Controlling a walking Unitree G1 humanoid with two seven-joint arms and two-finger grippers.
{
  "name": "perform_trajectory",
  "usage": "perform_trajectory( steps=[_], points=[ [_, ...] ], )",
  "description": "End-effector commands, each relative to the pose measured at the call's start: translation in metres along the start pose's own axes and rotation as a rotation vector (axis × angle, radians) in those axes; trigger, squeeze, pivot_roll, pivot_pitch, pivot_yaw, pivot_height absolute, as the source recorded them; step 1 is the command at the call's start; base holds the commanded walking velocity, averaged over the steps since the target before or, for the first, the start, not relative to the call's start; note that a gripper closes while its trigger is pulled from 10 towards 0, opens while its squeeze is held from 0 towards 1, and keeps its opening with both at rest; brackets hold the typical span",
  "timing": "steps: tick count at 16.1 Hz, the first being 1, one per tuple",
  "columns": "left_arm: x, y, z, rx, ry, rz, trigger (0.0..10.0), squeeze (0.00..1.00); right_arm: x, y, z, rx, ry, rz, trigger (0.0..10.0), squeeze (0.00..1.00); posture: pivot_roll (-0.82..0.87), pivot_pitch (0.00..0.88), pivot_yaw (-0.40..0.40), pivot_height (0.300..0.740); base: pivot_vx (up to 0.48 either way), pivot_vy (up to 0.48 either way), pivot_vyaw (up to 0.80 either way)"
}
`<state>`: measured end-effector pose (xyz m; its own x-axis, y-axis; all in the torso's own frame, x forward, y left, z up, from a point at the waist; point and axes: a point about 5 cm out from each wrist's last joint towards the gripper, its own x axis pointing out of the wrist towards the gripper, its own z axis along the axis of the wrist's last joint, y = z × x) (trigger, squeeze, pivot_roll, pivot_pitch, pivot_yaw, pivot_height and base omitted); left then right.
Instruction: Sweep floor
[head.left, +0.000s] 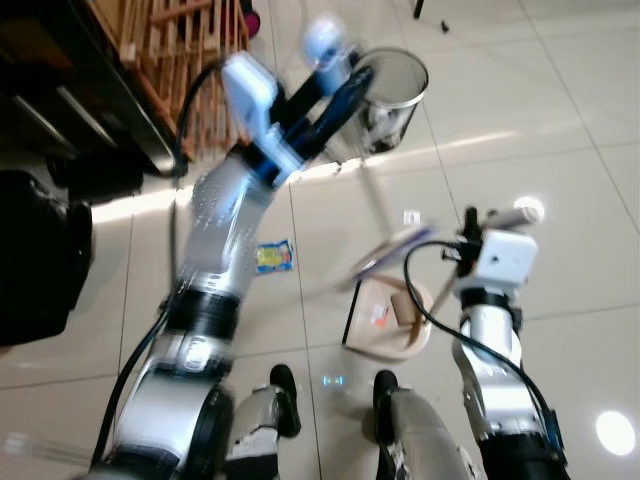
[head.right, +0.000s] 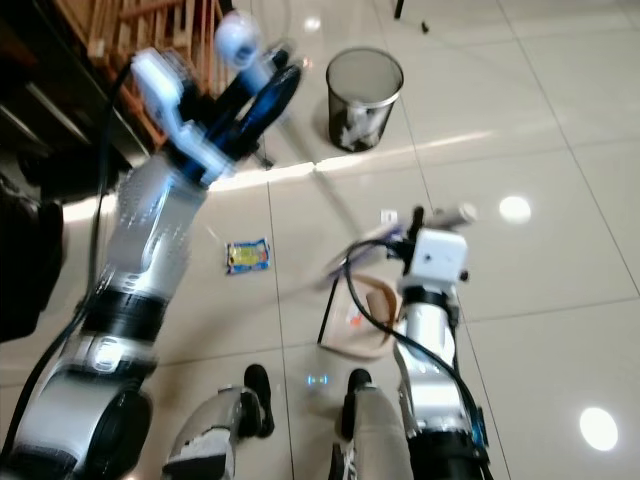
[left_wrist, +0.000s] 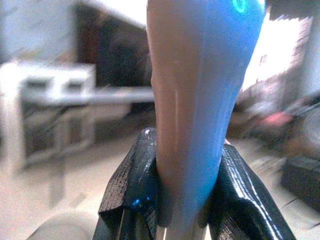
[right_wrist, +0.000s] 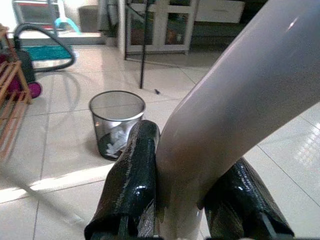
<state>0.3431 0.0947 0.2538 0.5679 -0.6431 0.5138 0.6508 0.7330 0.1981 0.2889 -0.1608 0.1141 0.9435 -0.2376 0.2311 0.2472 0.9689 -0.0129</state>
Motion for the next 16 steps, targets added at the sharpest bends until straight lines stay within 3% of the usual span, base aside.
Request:
perform_trajectory(
  steps=[1,2,3,4,6,7,9,12,14,16],
  points=[
    [-0.008,0.006,-0.003,0.048,0.076,0.071,10.0,0.00,-0.010,-0.006,-0.017,0.004,0.099,-0.026,10.0,0.00,0.01,0.291,0.071,0.740,0.000,0.000,0.00],
    [-0.027,0.008,-0.012,0.086,0.185,0.195,10.0,0.00,-0.005,-0.014,-0.003,0.025,0.054,-0.050,10.0,0.00,0.02,0.300,0.061,0.740,0.000,0.000,0.00],
    [-0.042,0.010,-0.022,0.142,0.289,0.246,10.0,0.00,-0.003,-0.018,0.005,0.030,0.027,-0.059,10.0,0.00,0.01,0.292,0.055,0.740,0.000,0.000,0.00],
    [-0.055,0.012,-0.027,0.195,0.314,0.276,10.0,0.00,0.000,-0.022,0.013,0.036,0.005,-0.068,10.0,0.00,0.00,0.283,0.052,0.740,0.000,0.000,0.00],
    [-0.085,0.023,-0.029,0.162,0.399,0.436,10.0,0.00,0.004,-0.025,0.032,0.055,-0.044,-0.073,10.0,0.00,-0.01,0.266,0.047,0.740,0.000,0.000,0.00],
    [-0.091,0.025,-0.024,0.169,0.403,0.483,10.0,0.00,0.004,-0.026,0.041,0.071,-0.059,-0.072,10.0,0.00,0.00,0.255,0.049,0.740,0.000,0.000,0.00],
    [-0.095,0.020,-0.019,0.205,0.425,0.522,10.0,0.00,0.007,-0.026,0.058,0.103,-0.085,-0.073,10.0,0.00,0.00,0.252,0.056,0.740,0.000,0.000,0.00],
    [-0.098,0.000,-0.022,0.210,0.437,0.462,10.0,0.00,0.012,-0.026,0.081,0.133,-0.128,-0.067,10.0,0.00,0.00,0.227,0.057,0.740,0.000,0.000,0.00],
    [-0.098,-0.008,-0.024,0.148,0.428,0.488,10.0,0.00,0.015,-0.026,0.090,0.133,-0.143,-0.050,10.0,0.00,-0.01,0.210,0.057,0.740,0.000,0.000,0.00],
    [-0.092,-0.015,-0.026,0.152,0.431,0.481,10.0,0.00,0.017,-0.026,0.098,0.140,-0.146,-0.033,10.0,0.00,-0.02,0.162,0.059,0.740,0.000,0.000,0.00]
  ],
)
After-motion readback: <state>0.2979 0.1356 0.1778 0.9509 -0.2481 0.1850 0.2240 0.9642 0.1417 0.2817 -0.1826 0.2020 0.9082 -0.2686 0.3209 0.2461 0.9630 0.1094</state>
